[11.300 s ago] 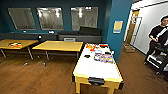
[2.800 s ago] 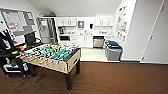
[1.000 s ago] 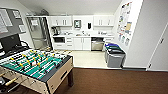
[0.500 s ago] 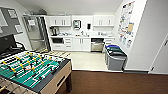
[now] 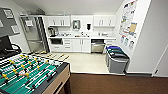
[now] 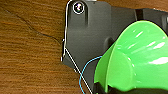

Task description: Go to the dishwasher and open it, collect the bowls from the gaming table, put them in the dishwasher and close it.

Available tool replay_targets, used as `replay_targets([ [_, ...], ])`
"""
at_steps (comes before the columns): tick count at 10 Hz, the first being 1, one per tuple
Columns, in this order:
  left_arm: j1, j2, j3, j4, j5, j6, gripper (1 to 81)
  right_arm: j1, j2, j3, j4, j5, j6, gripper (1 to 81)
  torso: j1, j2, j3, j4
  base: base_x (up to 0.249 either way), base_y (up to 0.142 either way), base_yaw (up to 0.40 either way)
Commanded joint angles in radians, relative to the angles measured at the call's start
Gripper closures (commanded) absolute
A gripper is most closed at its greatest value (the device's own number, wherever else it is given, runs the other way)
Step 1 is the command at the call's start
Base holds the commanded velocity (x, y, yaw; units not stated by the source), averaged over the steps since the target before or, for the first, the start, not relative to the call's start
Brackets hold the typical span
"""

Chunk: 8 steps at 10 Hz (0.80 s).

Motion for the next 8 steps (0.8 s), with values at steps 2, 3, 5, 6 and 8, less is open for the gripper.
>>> replay_targets([
  [2,-0.036,-0.011,-0.003,0.007,0.062,0.004,81.1,0.03,-0.03,-0.015,-0.001,-0.032,0.001,81.1,0.0,0.0,0.0,0.0,0.261,0.0,0.0],
  [3,-0.036,-0.011,-0.003,0.007,0.061,0.004,81.1,0.03,-0.03,-0.015,-0.001,-0.032,0.001,81.1,0.0,0.0,0.0,0.0,0.256,-0.083,0.0],
  [5,-0.036,-0.011,-0.003,0.007,0.061,0.004,81.1,0.031,-0.032,-0.015,-0.001,-0.032,0.001,81.1,0.0,0.0,0.0,0.0,0.255,-0.096,0.0],
  [6,-0.036,-0.011,-0.003,0.007,0.062,0.004,81.1,0.03,-0.032,-0.015,-0.001,-0.032,0.001,81.1,0.0,0.0,0.0,0.0,0.255,-0.097,0.0],
  [8,-0.036,-0.011,-0.003,0.007,0.062,0.004,81.1,0.031,-0.032,-0.015,-0.001,-0.032,0.001,81.1,0.0,0.0,0.0,0.0,0.255,-0.098,0.0],
])
